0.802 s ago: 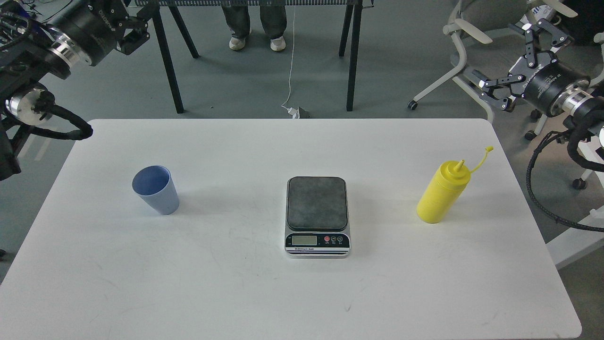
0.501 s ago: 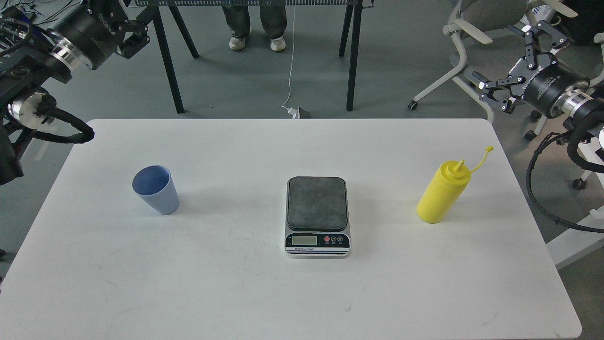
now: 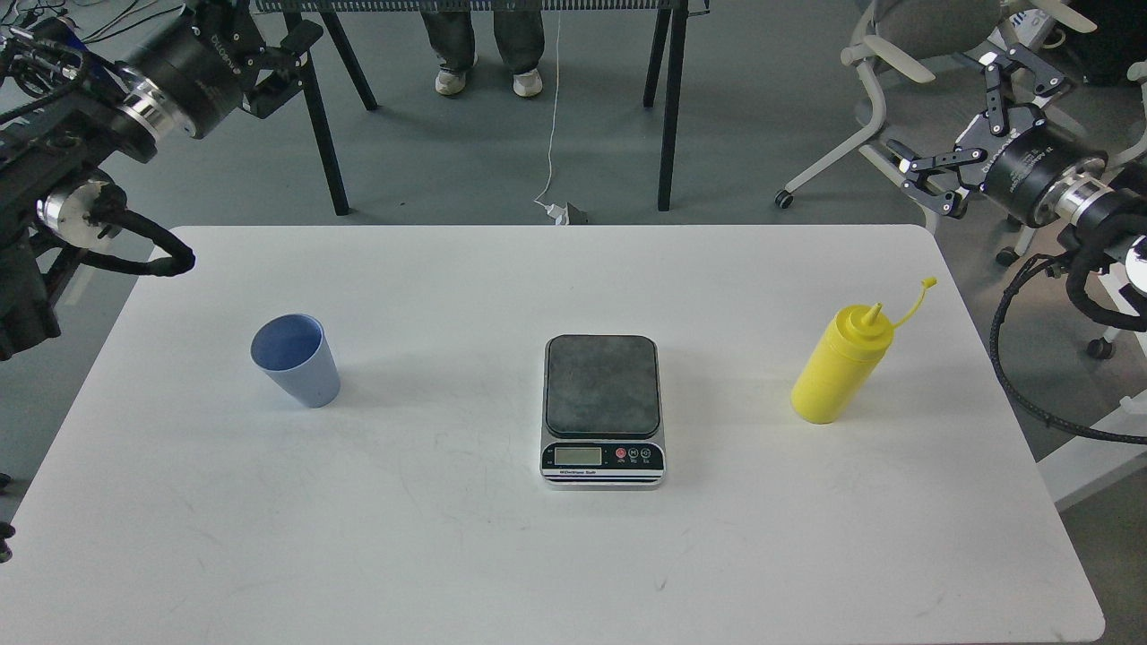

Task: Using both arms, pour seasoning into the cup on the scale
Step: 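Move the left gripper down toward the blue cup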

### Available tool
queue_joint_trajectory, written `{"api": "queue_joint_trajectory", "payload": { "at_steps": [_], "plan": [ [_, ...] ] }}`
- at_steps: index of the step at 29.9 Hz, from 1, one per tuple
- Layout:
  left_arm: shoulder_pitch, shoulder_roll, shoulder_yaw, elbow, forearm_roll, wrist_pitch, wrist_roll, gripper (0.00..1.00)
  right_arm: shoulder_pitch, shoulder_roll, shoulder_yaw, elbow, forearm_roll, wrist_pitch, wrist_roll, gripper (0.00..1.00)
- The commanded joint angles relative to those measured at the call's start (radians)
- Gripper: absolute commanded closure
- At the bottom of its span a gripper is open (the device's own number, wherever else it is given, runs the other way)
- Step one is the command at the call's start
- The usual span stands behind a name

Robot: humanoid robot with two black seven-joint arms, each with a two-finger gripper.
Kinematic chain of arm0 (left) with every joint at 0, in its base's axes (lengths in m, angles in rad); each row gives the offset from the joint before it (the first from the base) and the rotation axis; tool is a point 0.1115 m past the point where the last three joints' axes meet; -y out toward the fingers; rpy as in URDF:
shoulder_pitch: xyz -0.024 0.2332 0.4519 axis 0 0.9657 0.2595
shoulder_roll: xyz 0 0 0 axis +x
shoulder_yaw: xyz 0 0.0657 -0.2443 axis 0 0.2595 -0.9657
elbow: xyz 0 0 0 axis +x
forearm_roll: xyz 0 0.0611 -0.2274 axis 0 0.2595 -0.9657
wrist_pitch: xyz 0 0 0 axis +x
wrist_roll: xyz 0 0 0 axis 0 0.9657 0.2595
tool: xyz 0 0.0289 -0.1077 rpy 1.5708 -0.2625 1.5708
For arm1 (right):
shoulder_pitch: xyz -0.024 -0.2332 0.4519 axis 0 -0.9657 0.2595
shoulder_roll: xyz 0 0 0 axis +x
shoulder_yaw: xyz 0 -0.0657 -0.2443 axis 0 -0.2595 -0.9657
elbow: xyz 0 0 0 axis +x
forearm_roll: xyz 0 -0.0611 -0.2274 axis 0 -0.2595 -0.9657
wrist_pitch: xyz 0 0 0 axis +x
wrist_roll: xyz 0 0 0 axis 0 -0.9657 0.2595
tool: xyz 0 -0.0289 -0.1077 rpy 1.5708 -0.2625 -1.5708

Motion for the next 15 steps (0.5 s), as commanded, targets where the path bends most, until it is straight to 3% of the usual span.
{"api": "queue_joint_trajectory", "payload": {
  "at_steps": [1, 10, 15],
  "plan": [
    [0.0, 0.027, 0.0, -0.002, 0.107, 0.0, 0.0, 0.0, 0.0, 0.004, 0.001, 0.0, 0.0, 0.0, 0.0, 0.01],
    [-0.017, 0.099, -0.003, -0.016, 0.536, 0.0, 0.0, 0.0, 0.0, 0.027, 0.001, -0.003, 0.0, 0.0, 0.0, 0.01],
    [-0.018, 0.099, -0.003, -0.016, 0.601, 0.0, 0.0, 0.01, 0.0, 0.046, 0.001, -0.008, 0.0, 0.0, 0.0, 0.01]
  ]
}}
